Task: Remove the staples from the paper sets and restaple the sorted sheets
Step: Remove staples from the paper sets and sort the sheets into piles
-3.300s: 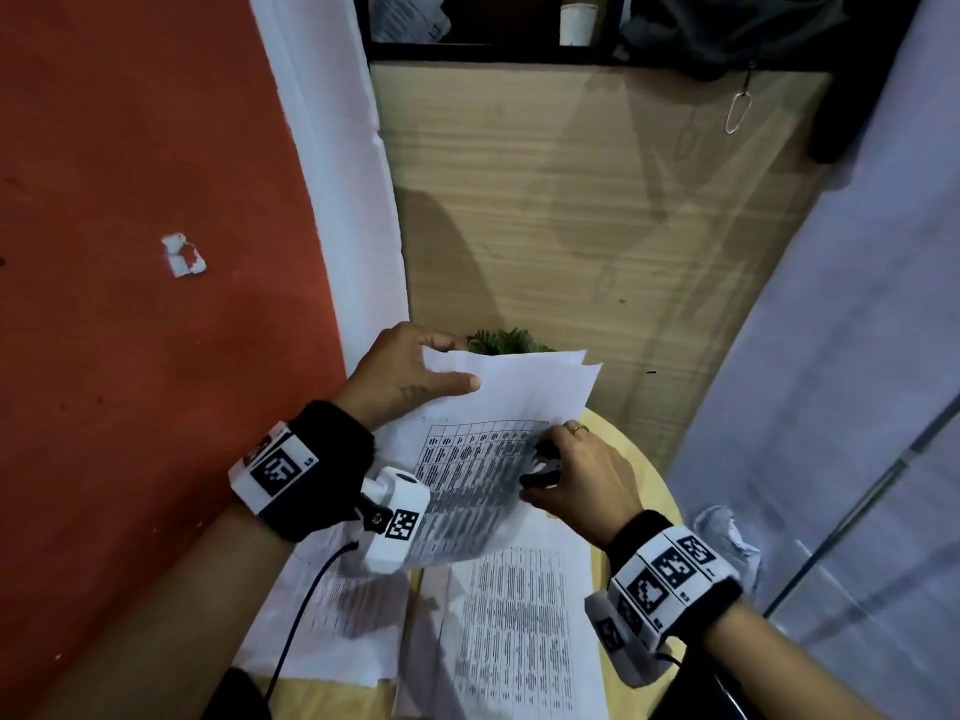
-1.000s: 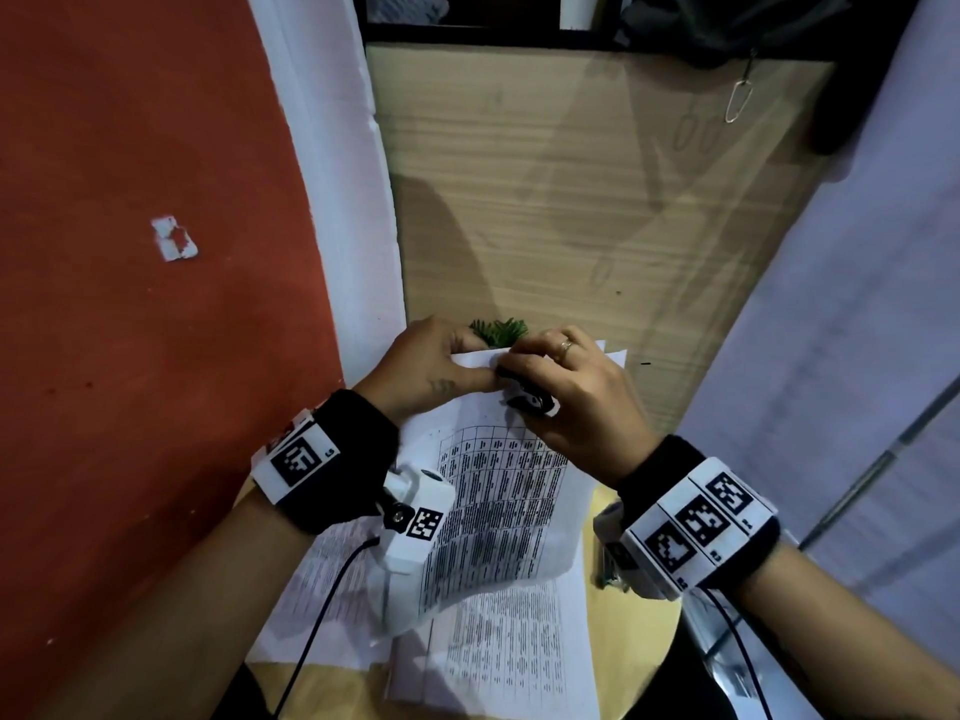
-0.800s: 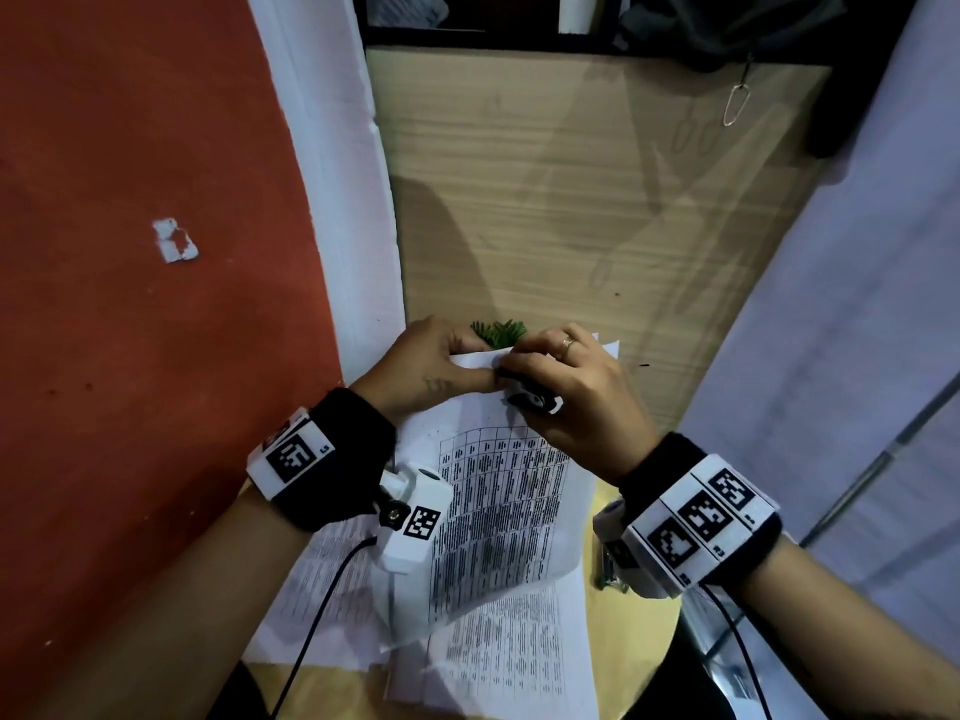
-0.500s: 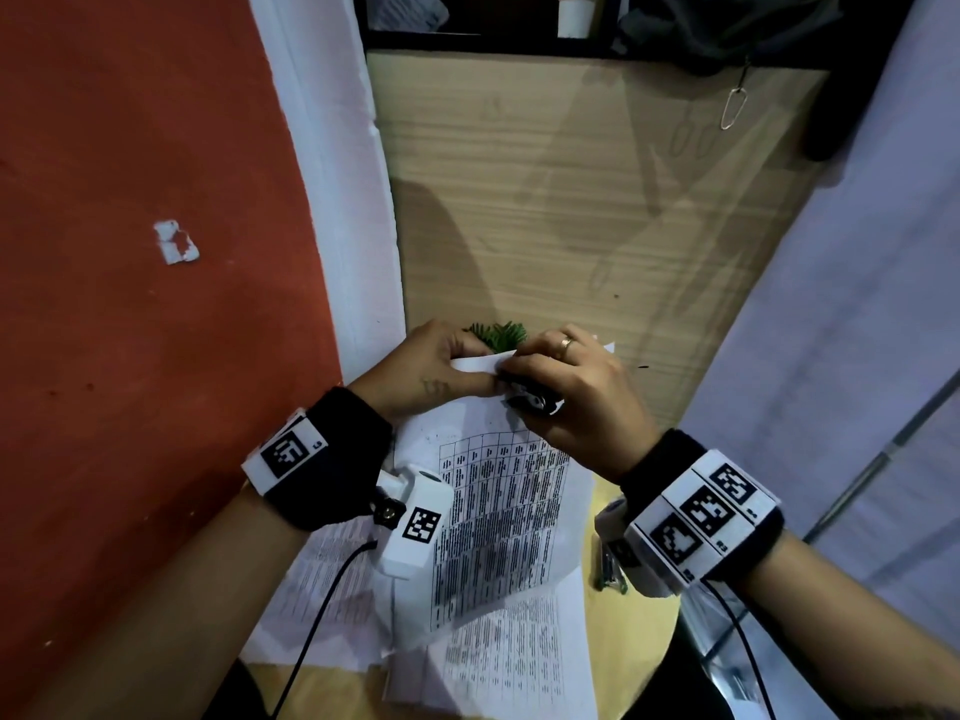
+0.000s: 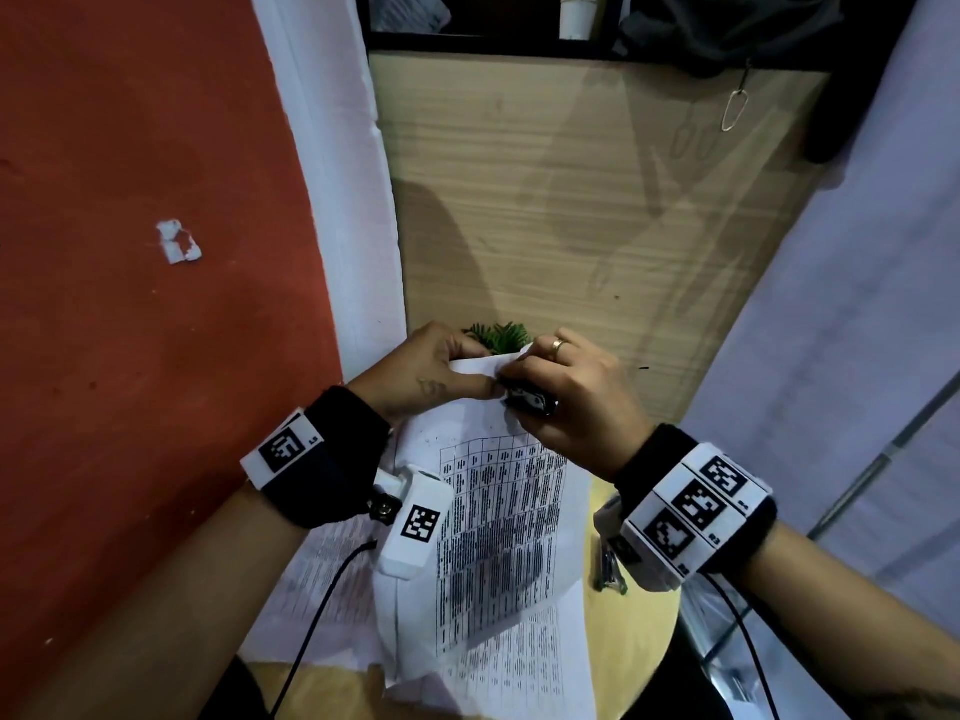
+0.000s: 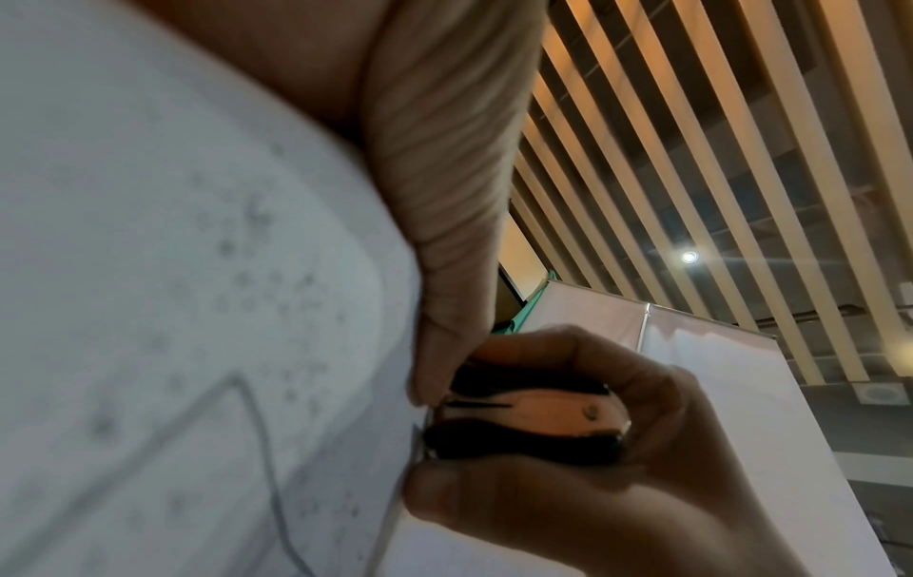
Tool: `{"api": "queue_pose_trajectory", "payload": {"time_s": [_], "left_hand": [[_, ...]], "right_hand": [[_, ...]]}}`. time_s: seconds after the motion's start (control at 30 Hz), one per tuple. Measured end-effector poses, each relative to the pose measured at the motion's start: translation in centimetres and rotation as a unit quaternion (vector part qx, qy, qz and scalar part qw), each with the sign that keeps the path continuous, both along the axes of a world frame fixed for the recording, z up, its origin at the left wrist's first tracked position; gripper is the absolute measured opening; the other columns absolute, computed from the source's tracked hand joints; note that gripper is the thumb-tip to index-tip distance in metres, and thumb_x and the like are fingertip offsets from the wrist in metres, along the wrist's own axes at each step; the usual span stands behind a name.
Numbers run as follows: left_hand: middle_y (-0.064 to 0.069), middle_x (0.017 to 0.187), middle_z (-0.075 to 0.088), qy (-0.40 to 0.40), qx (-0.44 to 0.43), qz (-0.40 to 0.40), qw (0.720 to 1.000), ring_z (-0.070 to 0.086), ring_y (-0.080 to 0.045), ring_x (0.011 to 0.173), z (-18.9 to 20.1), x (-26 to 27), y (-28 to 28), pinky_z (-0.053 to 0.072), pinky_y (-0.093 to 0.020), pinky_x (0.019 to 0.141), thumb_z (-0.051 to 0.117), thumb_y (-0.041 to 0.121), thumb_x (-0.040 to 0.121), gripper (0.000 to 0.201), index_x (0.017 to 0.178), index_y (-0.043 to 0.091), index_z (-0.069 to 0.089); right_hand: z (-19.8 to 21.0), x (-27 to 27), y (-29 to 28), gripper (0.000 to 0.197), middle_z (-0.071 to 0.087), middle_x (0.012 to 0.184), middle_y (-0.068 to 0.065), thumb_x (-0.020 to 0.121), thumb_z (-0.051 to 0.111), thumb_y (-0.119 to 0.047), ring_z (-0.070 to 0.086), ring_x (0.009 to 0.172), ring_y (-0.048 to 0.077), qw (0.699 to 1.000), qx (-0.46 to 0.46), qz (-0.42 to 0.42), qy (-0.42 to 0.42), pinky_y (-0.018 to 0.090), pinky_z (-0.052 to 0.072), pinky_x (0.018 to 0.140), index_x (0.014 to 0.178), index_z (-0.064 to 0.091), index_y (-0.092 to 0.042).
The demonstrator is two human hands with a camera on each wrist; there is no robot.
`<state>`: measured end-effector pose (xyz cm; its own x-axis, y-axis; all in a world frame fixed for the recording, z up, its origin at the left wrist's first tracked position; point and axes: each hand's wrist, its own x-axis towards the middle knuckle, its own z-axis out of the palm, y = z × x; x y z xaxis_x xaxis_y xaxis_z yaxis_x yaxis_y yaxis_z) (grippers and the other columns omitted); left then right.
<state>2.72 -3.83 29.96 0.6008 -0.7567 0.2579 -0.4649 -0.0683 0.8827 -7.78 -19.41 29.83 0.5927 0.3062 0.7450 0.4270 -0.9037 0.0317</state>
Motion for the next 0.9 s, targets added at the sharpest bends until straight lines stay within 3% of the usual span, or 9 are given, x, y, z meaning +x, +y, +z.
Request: {"api": "queue_pose_trajectory", "payload": {"time_s": [0.17, 0.33, 0.43, 0.5, 0.63, 0.7, 0.77, 0.83, 0.9], "left_hand": [[-0.031, 0.116, 0.061, 0.019, 0.014, -0.003, 1.000, 0.061, -0.033, 0.109, 0.6, -0.5, 0.4, 0.043, -0.052, 0.098, 0.079, 0.035, 0.061, 0.056, 0.098, -0.006, 0.070], [-0.020, 0.088, 0.065, 0.051, 0.024, 0.015, 0.998, 0.058, -0.019, 0.079, 0.6, -0.8, 0.6, 0.044, -0.035, 0.077, 0.077, 0.013, 0.072, 0.036, 0.094, -0.014, 0.067], [-0.024, 0.108, 0.067, 0.067, 0.006, 0.026, 0.997, 0.064, -0.030, 0.095, 0.3, -0.7, 0.7, 0.049, -0.044, 0.090, 0.076, 0.014, 0.074, 0.039, 0.103, -0.011, 0.066], [-0.028, 0.115, 0.063, 0.068, 0.002, 0.033, 0.997, 0.062, -0.038, 0.106, 0.0, -0.2, 0.8, 0.044, -0.052, 0.097, 0.079, 0.019, 0.072, 0.045, 0.107, -0.006, 0.067], [-0.027, 0.105, 0.067, 0.045, 0.014, 0.067, 0.997, 0.064, -0.026, 0.088, -0.2, 0.2, 0.9, 0.048, -0.055, 0.090, 0.074, 0.014, 0.079, 0.029, 0.100, -0.005, 0.069], [-0.024, 0.099, 0.070, 0.004, 0.025, 0.088, 0.996, 0.064, -0.023, 0.082, -0.3, 0.3, 0.8, 0.051, -0.052, 0.085, 0.077, 0.021, 0.076, 0.031, 0.094, -0.004, 0.070], [-0.016, 0.088, 0.071, -0.071, 0.055, 0.112, 0.990, 0.065, -0.023, 0.079, -0.7, 0.7, 0.9, 0.051, -0.047, 0.080, 0.071, 0.042, 0.067, 0.044, 0.084, 0.002, 0.070], [-0.007, 0.081, 0.070, -0.141, 0.099, 0.134, 0.976, 0.065, -0.027, 0.083, -1.2, 1.0, 1.1, 0.051, -0.045, 0.079, 0.056, 0.060, 0.061, 0.053, 0.079, 0.011, 0.068], [-0.008, 0.083, 0.069, -0.167, 0.118, 0.140, 0.969, 0.064, -0.030, 0.085, -1.5, 1.4, 1.2, 0.050, -0.047, 0.080, 0.047, 0.063, 0.061, 0.059, 0.082, 0.011, 0.067]], "right_hand": [[0.5, 0.1, -0.2, 0.025, 0.062, 0.073, 0.007, 0.057, 0.073, -0.016, 0.059, 0.065, 0.029, 1.000, 0.022, 0.013, 0.015, 0.027, 0.043, 0.054, 0.081, 0.071, -0.007], [-0.1, 0.5, -0.4, 0.021, 0.063, 0.075, 0.005, 0.060, 0.071, -0.016, 0.060, 0.069, 0.027, 0.995, 0.096, 0.014, 0.040, 0.031, 0.042, 0.061, 0.080, 0.071, -0.009], [-0.7, 0.5, -0.8, 0.021, 0.065, 0.078, 0.001, 0.062, 0.077, -0.018, 0.061, 0.073, 0.019, 0.982, 0.180, 0.015, 0.055, 0.030, 0.045, 0.065, 0.081, 0.070, -0.012], [-0.7, 0.5, -1.0, 0.022, 0.066, 0.078, -0.002, 0.061, 0.080, -0.017, 0.060, 0.073, 0.012, 0.969, 0.239, 0.031, 0.055, 0.023, 0.045, 0.067, 0.080, 0.070, -0.011], [-1.4, 0.0, -1.6, 0.025, 0.069, 0.079, 0.005, 0.062, 0.080, -0.023, 0.066, 0.074, 0.009, 0.941, 0.330, 0.038, 0.063, 0.020, 0.052, 0.071, 0.080, 0.068, -0.011], [-2.4, -0.3, -2.0, 0.026, 0.069, 0.083, 0.003, 0.061, 0.081, -0.028, 0.069, 0.079, 0.011, 0.921, 0.376, 0.029, 0.097, 0.028, 0.056, 0.075, 0.081, 0.065, -0.021], [-3.6, -0.6, -2.4, 0.028, 0.069, 0.086, 0.004, 0.063, 0.085, -0.019, 0.070, 0.081, 0.012, 0.905, 0.403, 0.017, 0.134, 0.034, 0.057, 0.078, 0.083, 0.065, -0.019], [-4.7, -0.6, -2.6, 0.030, 0.070, 0.088, 0.003, 0.062, 0.085, -0.015, 0.069, 0.081, 0.008, 0.914, 0.375, -0.035, 0.154, 0.029, 0.056, 0.080, 0.088, 0.069, -0.011], [-6.0, -0.4, -2.8, 0.036, 0.070, 0.088, 0.000, 0.060, 0.087, -0.019, 0.068, 0.083, 0.010, 0.913, 0.359, -0.076, 0.179, 0.027, 0.054, 0.081, 0.091, 0.070, -0.010]]}}
